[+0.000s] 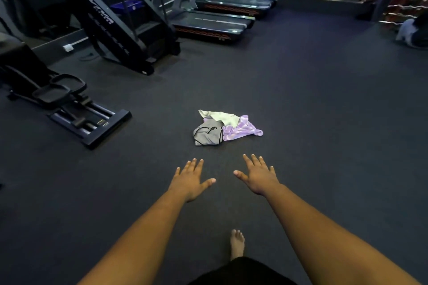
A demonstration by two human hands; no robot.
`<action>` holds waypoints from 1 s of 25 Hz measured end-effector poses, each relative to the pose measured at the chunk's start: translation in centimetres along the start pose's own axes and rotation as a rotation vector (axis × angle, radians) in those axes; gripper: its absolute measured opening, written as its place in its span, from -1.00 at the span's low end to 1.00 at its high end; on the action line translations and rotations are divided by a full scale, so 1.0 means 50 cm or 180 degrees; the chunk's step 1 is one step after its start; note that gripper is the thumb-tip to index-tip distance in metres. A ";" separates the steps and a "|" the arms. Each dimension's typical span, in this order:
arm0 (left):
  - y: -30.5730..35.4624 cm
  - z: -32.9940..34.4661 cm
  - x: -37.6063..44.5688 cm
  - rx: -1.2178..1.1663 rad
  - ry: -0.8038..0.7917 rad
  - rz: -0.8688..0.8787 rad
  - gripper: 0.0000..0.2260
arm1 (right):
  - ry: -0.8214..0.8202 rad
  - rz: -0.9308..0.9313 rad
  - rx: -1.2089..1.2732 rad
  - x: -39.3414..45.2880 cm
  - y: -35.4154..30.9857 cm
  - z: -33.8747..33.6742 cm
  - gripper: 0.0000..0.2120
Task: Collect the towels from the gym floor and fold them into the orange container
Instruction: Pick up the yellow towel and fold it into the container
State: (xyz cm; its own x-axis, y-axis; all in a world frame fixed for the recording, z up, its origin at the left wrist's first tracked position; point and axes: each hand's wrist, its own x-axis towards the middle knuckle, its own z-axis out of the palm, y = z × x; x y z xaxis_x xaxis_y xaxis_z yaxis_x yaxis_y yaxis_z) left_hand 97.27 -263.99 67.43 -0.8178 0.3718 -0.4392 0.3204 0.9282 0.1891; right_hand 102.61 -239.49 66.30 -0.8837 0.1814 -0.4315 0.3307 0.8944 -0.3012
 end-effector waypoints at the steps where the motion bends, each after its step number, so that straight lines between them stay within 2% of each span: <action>1: -0.002 -0.014 0.042 -0.0007 -0.0019 0.0003 -0.16 | -0.0012 0.0009 0.0027 0.042 0.002 -0.012 -0.18; 14: -0.025 -0.220 0.526 0.0014 -0.0150 -0.0095 -0.14 | -0.0237 -0.0164 -0.0104 0.560 -0.034 -0.226 -0.16; 20: -0.095 -0.308 0.802 -0.0033 -0.0157 0.0064 -0.16 | -0.0240 -0.0014 -0.0171 0.814 -0.060 -0.291 -0.18; 25: -0.169 -0.392 1.017 -0.0060 -0.0395 0.0124 -0.15 | -0.0269 0.0185 -0.0148 1.009 -0.097 -0.350 -0.17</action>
State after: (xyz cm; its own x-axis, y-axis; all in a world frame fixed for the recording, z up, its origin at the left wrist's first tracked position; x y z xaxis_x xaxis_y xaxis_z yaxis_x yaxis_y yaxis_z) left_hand 43.62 -253.20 60.74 -0.7392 0.4077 -0.5361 0.3409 0.9130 0.2242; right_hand 50.63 -227.51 60.87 -0.8318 0.2001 -0.5178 0.3630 0.9018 -0.2347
